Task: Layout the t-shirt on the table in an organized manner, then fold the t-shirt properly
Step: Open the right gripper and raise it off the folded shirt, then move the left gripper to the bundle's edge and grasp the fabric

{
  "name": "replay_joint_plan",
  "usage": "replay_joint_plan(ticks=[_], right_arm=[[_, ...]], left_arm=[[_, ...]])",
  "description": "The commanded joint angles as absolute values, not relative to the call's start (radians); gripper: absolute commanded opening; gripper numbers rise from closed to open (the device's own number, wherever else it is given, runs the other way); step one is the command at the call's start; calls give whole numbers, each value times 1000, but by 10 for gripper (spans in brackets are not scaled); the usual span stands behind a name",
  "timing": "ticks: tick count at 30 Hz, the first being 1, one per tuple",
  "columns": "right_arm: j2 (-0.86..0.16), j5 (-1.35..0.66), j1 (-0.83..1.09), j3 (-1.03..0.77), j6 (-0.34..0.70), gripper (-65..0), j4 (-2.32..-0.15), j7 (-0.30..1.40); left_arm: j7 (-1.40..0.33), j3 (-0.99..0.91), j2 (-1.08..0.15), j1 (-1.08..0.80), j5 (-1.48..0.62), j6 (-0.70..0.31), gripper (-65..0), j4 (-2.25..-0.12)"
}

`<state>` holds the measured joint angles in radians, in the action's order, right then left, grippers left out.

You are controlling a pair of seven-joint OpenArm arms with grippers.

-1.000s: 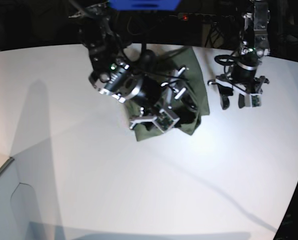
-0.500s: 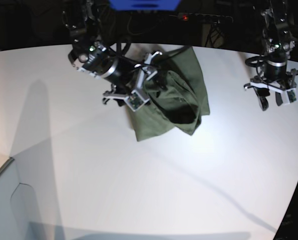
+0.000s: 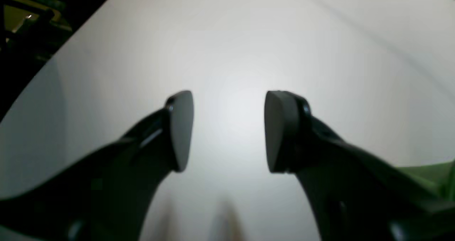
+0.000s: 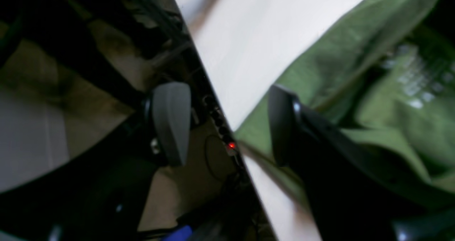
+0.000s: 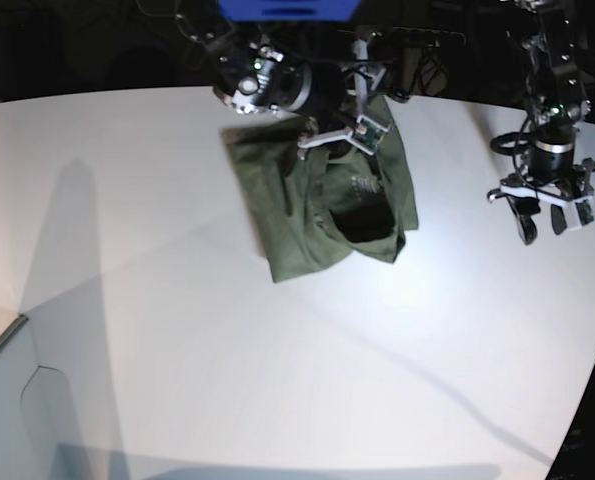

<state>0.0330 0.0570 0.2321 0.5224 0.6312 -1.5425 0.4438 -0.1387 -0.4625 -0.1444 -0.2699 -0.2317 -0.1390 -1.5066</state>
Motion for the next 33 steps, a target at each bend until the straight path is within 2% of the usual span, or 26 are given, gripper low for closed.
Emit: replay_joint_plan(ticks=[1, 5, 9, 12, 17, 22, 33], right_arm=[[30, 39, 229, 507, 631, -302, -1592, 412], [4, 35, 239, 446, 631, -302, -1682, 412], [1, 35, 249, 357, 631, -302, -1736, 412], [1, 35, 251, 295, 631, -302, -1744, 412], [1, 35, 251, 206, 631, -302, -1744, 412], [1, 35, 252, 120, 631, -302, -1744, 412], [1, 35, 254, 81, 633, -302, -1744, 418]], left_arm=[[-114, -467, -154, -269, -236, -140, -338, -1529], [-114, -461, -151, -272, -271, -140, -338, -1557], [-124, -424, -153, -297, -432, -140, -338, -1629], [-211, -375, -153, -312, -529, -140, -338, -1715], [-320, -209, -151, -325, -558, -130, -338, -1791], [-314, -85, -150, -321, -558, -128, -338, -1790], [-318, -53, -131, -252, -558, -128, -338, -1650]])
